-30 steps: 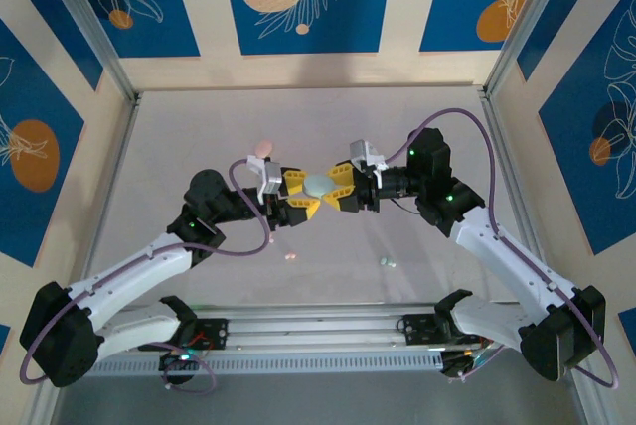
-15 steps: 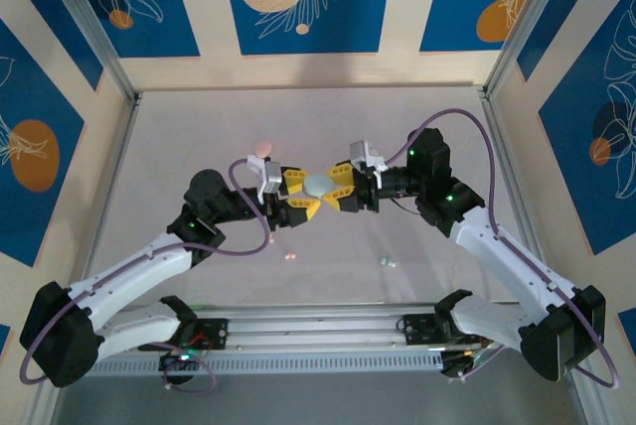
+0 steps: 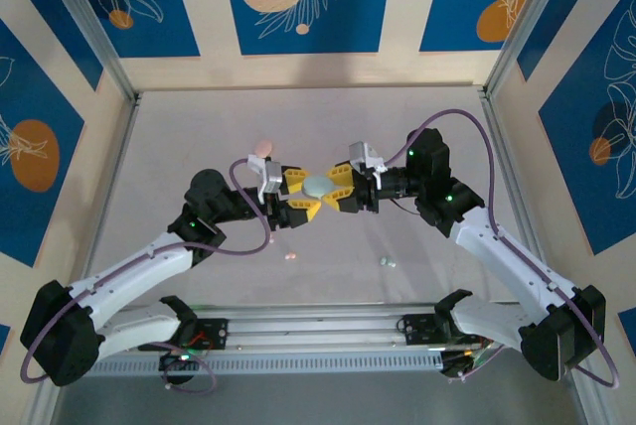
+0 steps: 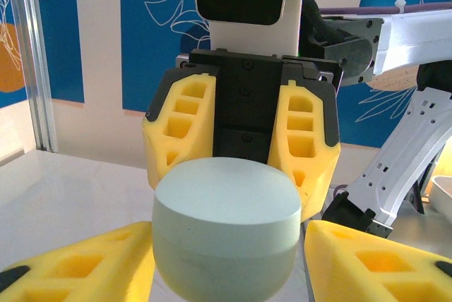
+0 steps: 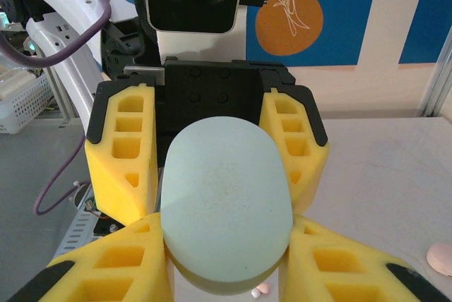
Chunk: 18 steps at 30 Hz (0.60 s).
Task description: Insert the wireless bluetooth earbuds into the charging case
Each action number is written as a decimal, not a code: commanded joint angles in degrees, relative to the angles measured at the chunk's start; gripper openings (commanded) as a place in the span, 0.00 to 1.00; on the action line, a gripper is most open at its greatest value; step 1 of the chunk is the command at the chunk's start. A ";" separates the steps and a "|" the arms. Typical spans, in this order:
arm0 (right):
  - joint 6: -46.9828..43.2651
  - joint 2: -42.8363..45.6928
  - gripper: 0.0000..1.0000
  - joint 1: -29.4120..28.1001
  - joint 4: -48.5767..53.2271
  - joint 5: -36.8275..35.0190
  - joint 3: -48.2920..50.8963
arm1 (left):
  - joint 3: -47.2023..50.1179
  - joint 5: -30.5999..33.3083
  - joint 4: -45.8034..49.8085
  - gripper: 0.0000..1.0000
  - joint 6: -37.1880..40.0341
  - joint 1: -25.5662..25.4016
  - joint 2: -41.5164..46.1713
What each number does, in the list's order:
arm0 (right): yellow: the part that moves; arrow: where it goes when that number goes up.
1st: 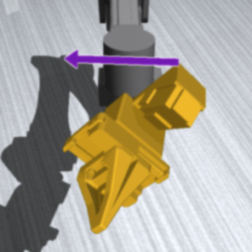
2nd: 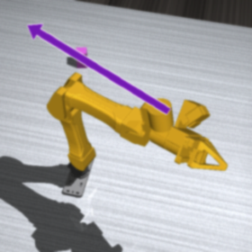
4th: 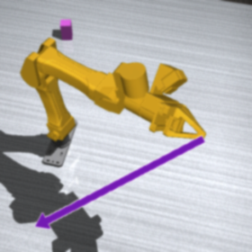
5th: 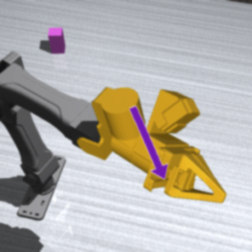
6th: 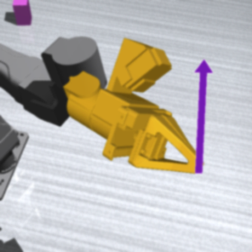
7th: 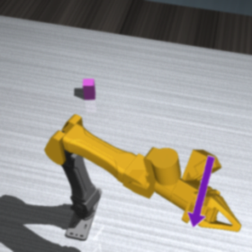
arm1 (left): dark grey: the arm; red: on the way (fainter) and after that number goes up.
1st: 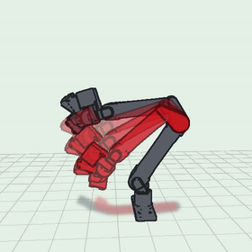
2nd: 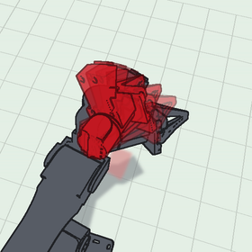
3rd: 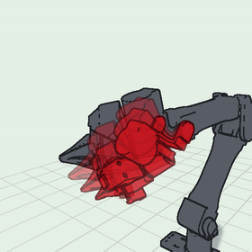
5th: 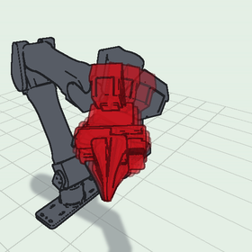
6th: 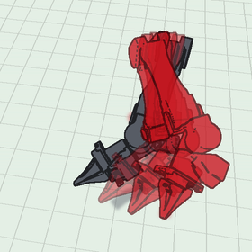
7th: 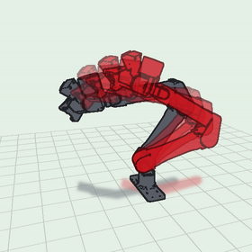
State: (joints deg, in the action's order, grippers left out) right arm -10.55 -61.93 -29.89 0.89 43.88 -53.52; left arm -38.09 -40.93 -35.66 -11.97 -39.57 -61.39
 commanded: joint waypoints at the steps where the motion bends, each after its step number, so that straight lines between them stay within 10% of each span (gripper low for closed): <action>1: -1.40 0.58 0.35 -0.38 0.80 -0.11 0.51 | -1.60 -1.43 -2.61 0.55 -0.64 -0.42 -0.04; 18: -2.38 0.54 0.37 -0.79 1.37 -0.90 0.70 | -1.70 -1.72 -2.05 0.40 -0.26 -0.41 -0.31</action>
State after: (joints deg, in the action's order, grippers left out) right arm -12.03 -61.93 -30.24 1.13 43.55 -53.49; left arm -38.09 -40.93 -35.99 -12.08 -39.55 -61.49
